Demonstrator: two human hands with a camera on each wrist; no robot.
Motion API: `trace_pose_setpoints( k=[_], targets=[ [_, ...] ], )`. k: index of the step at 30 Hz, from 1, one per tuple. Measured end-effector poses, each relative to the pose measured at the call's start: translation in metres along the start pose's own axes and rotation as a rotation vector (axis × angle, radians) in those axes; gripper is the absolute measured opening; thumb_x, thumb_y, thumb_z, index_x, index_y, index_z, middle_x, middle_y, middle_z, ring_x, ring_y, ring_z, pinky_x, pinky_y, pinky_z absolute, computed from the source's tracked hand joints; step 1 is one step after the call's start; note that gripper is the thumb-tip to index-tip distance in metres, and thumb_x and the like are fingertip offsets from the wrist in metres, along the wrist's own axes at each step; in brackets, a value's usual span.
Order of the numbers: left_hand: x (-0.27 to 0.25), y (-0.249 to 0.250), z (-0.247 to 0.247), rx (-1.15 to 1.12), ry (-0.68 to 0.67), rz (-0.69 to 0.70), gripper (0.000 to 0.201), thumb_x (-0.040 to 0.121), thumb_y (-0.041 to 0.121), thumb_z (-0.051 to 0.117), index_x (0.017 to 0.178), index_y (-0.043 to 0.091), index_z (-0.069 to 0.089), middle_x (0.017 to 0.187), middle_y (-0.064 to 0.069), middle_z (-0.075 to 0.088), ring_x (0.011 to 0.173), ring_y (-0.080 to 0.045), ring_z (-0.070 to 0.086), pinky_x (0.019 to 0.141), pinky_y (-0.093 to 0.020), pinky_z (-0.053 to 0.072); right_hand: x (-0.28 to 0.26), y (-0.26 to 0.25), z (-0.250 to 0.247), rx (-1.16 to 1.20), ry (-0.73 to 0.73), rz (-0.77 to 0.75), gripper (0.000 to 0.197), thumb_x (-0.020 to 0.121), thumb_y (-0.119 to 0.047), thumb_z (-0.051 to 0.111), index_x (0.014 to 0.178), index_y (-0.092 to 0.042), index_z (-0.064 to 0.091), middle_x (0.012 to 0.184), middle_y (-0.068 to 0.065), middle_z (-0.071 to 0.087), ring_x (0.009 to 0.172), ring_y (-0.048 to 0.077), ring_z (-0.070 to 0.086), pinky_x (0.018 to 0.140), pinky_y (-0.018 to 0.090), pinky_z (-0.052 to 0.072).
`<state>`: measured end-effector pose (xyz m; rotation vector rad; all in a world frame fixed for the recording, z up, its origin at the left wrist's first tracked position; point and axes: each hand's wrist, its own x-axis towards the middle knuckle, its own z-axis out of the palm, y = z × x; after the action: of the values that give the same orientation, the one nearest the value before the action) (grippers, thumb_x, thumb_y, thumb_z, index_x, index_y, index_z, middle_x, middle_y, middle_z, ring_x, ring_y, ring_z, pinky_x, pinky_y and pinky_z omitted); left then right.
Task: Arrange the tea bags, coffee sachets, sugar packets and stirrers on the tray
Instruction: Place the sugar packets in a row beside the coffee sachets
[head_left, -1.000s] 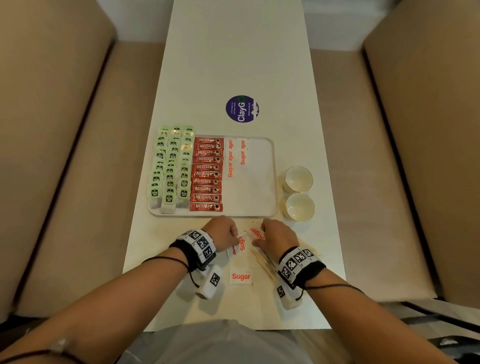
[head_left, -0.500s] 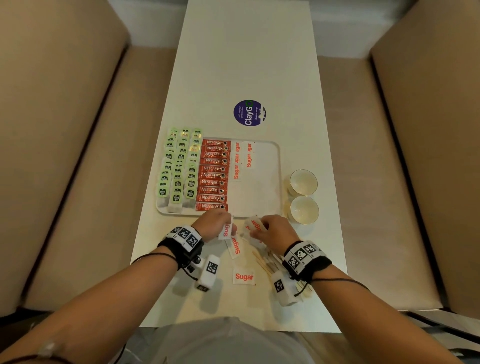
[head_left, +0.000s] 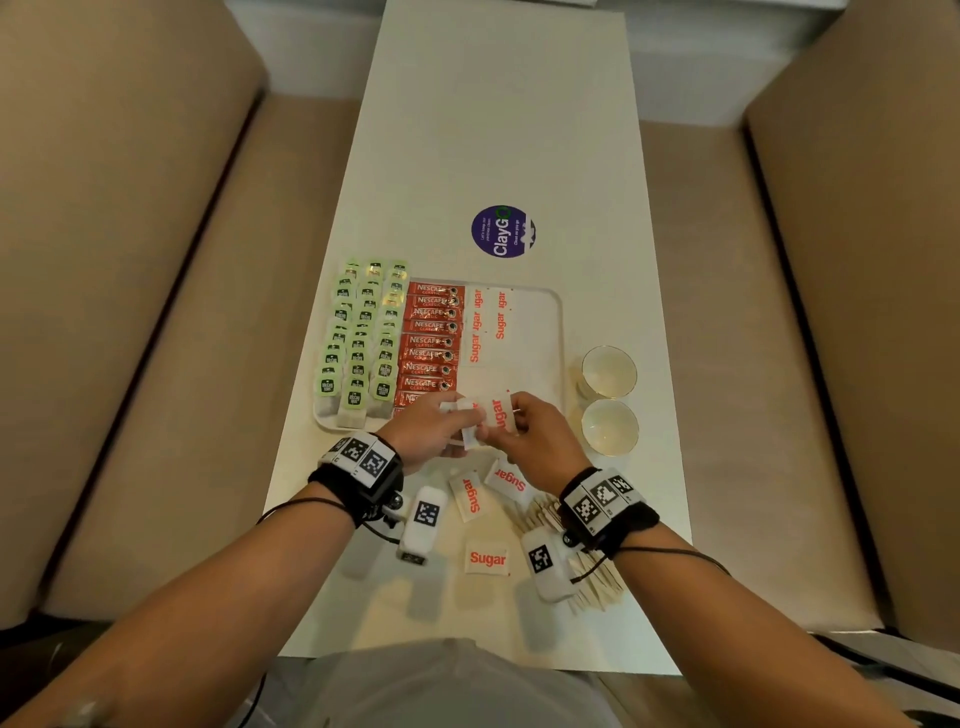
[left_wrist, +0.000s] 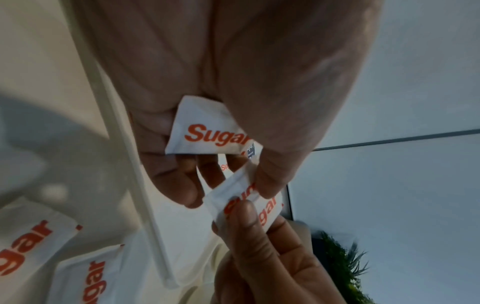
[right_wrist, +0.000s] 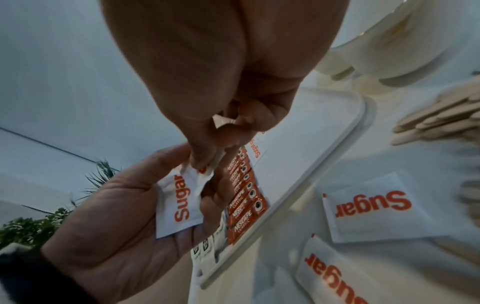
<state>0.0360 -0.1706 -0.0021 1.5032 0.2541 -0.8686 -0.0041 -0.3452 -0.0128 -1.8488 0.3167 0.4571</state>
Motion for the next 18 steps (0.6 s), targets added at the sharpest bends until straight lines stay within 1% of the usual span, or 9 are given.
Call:
trace_pose_setpoints(
  k=[1, 3, 5, 7, 9, 11, 13, 15, 18],
  targets=[
    [-0.001, 0.001, 0.0, -0.022, -0.004, 0.007, 0.015, 0.097, 0.015, 0.064, 0.111, 0.015, 0.068, 0.105, -0.007, 0.075, 0.087, -0.017, 0.069, 0.074, -0.034, 0.058, 0.0, -0.001, 0.001, 0.024, -0.008, 0.002, 0.031, 0.086, -0.024, 0.081, 0.111, -0.017, 0.064, 0.093, -0.004, 0.074, 0.069, 0.001, 0.066, 0.059, 0.02, 0.049],
    [0.0, 0.002, -0.001, -0.055, -0.022, 0.015, 0.018, 0.096, 0.012, 0.065, 0.113, 0.011, 0.067, 0.107, -0.01, 0.075, 0.088, -0.019, 0.07, 0.077, -0.037, 0.06, 0.001, -0.001, 0.002, 0.03, -0.025, -0.005, 0.03, 0.086, -0.024, 0.081, 0.111, -0.017, 0.064, 0.092, -0.002, 0.075, 0.066, 0.001, 0.065, 0.058, 0.02, 0.048],
    [0.0, 0.002, -0.002, -0.047, -0.03, 0.028, 0.018, 0.095, 0.011, 0.066, 0.113, 0.009, 0.066, 0.105, -0.01, 0.075, 0.087, -0.02, 0.071, 0.075, -0.037, 0.062, 0.001, -0.001, 0.002, 0.026, -0.044, -0.017, 0.03, 0.087, -0.026, 0.08, 0.111, -0.018, 0.065, 0.092, -0.001, 0.075, 0.066, 0.003, 0.065, 0.058, 0.022, 0.049],
    [0.0, 0.002, -0.003, -0.03, -0.01, 0.041, 0.015, 0.095, 0.011, 0.066, 0.11, 0.011, 0.065, 0.103, -0.008, 0.076, 0.085, -0.02, 0.072, 0.072, -0.036, 0.062, 0.0, -0.001, 0.004, 0.005, -0.05, -0.035, 0.028, 0.088, -0.03, 0.079, 0.111, -0.02, 0.066, 0.093, -0.002, 0.075, 0.069, 0.007, 0.066, 0.059, 0.026, 0.052],
    [0.001, 0.001, -0.005, -0.019, 0.027, 0.056, 0.018, 0.095, 0.014, 0.067, 0.113, 0.01, 0.065, 0.108, -0.009, 0.075, 0.088, -0.022, 0.073, 0.072, -0.036, 0.062, 0.001, -0.001, 0.003, -0.064, -0.015, -0.066, 0.024, 0.09, -0.039, 0.075, 0.108, -0.024, 0.068, 0.092, -0.006, 0.073, 0.071, 0.009, 0.064, 0.064, 0.034, 0.058],
    [0.004, 0.0, -0.007, -0.023, 0.068, 0.062, 0.022, 0.094, 0.016, 0.068, 0.116, 0.01, 0.065, 0.114, -0.008, 0.073, 0.095, -0.025, 0.073, 0.072, -0.036, 0.062, 0.003, 0.0, 0.001, -0.081, 0.037, -0.077, 0.015, 0.095, -0.039, 0.069, 0.102, -0.026, 0.07, 0.089, -0.009, 0.072, 0.069, 0.008, 0.061, 0.072, 0.039, 0.058],
    [0.006, 0.0, -0.01, -0.027, 0.093, 0.062, 0.019, 0.094, 0.016, 0.069, 0.113, 0.014, 0.066, 0.115, -0.006, 0.073, 0.099, -0.024, 0.072, 0.071, -0.035, 0.062, 0.006, 0.001, -0.001, -0.06, 0.076, -0.061, 0.009, 0.097, -0.033, 0.066, 0.096, -0.027, 0.072, 0.087, -0.009, 0.072, 0.067, 0.005, 0.06, 0.075, 0.037, 0.058],
    [0.007, 0.002, -0.012, -0.026, 0.1, 0.063, 0.015, 0.095, 0.016, 0.068, 0.109, 0.017, 0.065, 0.114, -0.004, 0.073, 0.096, -0.021, 0.073, 0.071, -0.034, 0.062, 0.008, 0.003, -0.003, -0.069, 0.088, -0.047, 0.009, 0.097, -0.03, 0.066, 0.095, -0.026, 0.074, 0.087, -0.01, 0.072, 0.069, 0.003, 0.06, 0.077, 0.034, 0.058],
    [0.01, 0.002, -0.014, -0.023, 0.11, 0.067, 0.016, 0.094, 0.015, 0.069, 0.109, 0.017, 0.065, 0.111, -0.003, 0.074, 0.092, -0.02, 0.073, 0.069, -0.033, 0.062, 0.012, 0.004, -0.003, -0.082, 0.09, -0.043, 0.012, 0.096, -0.03, 0.067, 0.096, -0.022, 0.075, 0.086, -0.009, 0.072, 0.07, 0.002, 0.061, 0.074, 0.028, 0.055]
  ],
)
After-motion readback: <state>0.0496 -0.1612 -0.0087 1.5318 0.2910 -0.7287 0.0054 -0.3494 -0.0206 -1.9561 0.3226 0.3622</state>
